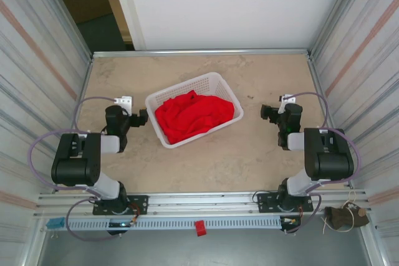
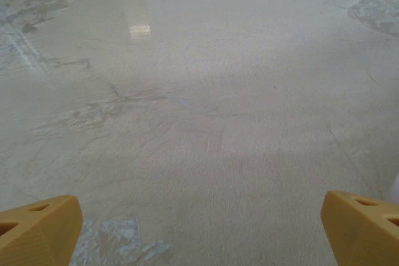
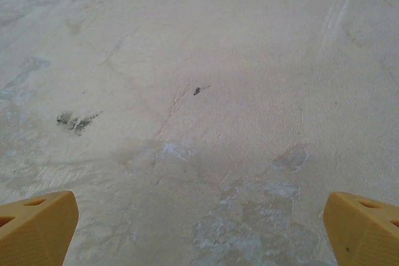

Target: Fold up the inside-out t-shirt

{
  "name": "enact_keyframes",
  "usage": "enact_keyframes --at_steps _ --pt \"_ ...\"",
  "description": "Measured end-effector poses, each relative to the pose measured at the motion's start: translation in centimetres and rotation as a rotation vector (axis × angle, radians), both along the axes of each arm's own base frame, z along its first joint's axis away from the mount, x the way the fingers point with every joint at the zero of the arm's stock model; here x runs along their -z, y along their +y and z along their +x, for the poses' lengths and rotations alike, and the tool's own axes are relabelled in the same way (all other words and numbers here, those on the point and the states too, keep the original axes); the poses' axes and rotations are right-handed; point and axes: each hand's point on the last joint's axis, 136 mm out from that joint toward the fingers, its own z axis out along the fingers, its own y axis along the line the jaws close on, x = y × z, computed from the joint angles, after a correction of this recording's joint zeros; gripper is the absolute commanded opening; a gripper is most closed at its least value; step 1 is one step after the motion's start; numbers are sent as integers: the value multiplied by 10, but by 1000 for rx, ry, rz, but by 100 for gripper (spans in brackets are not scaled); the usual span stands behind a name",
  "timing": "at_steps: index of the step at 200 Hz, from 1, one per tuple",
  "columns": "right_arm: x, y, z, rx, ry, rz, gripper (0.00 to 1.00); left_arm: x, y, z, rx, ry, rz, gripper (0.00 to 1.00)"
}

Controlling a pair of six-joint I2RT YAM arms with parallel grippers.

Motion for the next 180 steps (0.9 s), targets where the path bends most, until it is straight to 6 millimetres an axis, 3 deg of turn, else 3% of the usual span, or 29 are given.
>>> enact_keyframes --at_steps 180 --pt "0 1 0 -3 0 2 99 0 -4 0 22 0 -11 99"
